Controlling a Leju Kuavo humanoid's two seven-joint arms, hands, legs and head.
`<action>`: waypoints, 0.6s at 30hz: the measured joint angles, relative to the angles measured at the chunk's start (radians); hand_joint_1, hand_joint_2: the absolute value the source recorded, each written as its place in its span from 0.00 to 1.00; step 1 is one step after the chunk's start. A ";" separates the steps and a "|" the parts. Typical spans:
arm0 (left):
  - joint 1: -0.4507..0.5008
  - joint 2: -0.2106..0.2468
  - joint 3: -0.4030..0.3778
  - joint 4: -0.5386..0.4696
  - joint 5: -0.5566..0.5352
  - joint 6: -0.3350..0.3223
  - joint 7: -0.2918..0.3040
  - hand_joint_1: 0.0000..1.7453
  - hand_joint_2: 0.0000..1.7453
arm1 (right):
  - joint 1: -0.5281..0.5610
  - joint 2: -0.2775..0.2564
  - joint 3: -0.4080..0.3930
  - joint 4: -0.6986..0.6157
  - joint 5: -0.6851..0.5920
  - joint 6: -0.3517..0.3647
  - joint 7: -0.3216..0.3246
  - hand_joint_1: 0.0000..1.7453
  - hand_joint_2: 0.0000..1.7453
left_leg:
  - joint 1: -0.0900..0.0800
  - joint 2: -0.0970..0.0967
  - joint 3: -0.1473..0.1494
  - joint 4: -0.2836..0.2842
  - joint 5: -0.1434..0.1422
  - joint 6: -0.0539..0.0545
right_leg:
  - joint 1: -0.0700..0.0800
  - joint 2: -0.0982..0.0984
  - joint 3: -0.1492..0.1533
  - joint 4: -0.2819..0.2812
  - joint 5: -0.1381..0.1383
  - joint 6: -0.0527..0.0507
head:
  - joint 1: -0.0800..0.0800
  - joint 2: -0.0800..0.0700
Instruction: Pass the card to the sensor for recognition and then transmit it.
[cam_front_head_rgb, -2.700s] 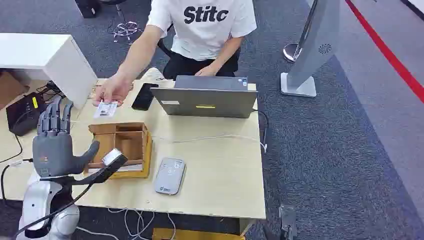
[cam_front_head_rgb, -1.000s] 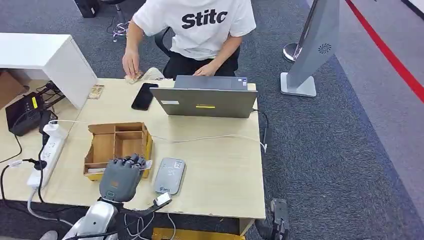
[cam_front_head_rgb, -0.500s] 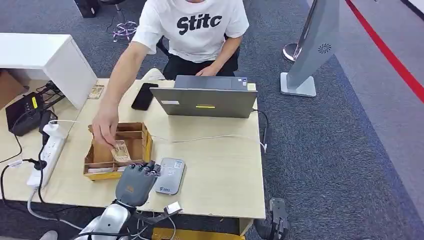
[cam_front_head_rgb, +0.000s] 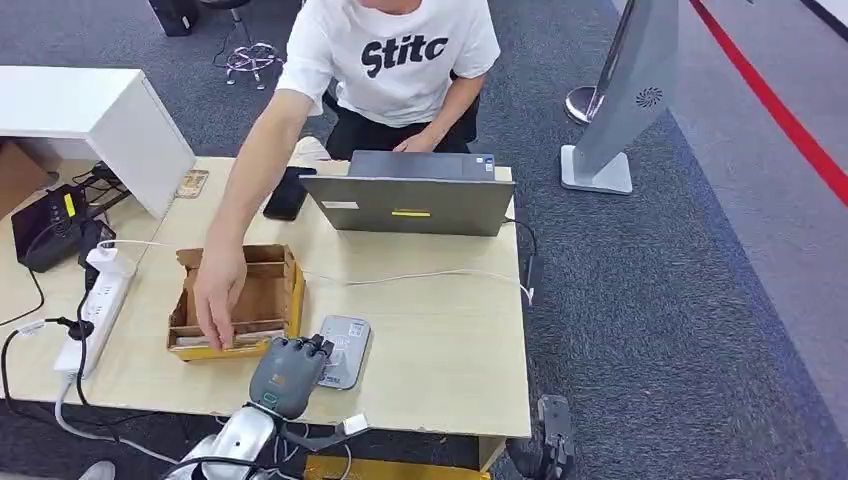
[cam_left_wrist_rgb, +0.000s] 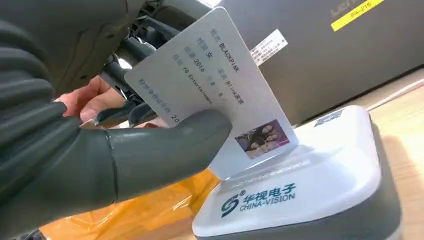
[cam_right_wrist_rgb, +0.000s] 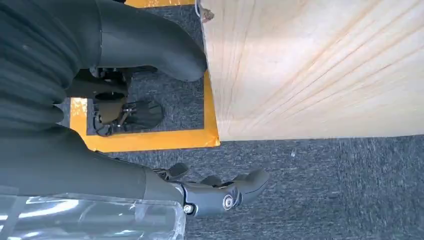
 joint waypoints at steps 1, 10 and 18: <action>0.001 0.000 0.000 0.000 0.000 0.014 0.011 1.00 1.00 | 0.000 0.000 0.000 0.000 -0.002 0.000 0.000 0.00 1.00 | 0.000 0.000 0.000 0.000 0.000 0.000 | 0.000 0.000 0.000 0.000 0.000 0.000 | 0.000 0.000; 0.003 0.013 0.007 -0.084 0.000 0.087 0.099 1.00 1.00 | 0.009 -0.001 -0.001 0.001 -0.074 0.000 -0.068 0.00 1.00 | 0.000 0.000 0.000 0.000 0.000 0.001 | 0.000 0.000 0.000 0.000 0.000 0.000 | 0.000 0.000; -0.032 0.051 0.009 -0.206 0.000 0.081 0.151 1.00 1.00 | 0.013 -0.002 -0.056 0.001 -0.188 0.000 -0.097 0.00 1.00 | 0.000 0.000 0.000 0.000 0.001 0.000 | 0.000 0.000 0.000 0.000 0.000 0.000 | 0.000 0.000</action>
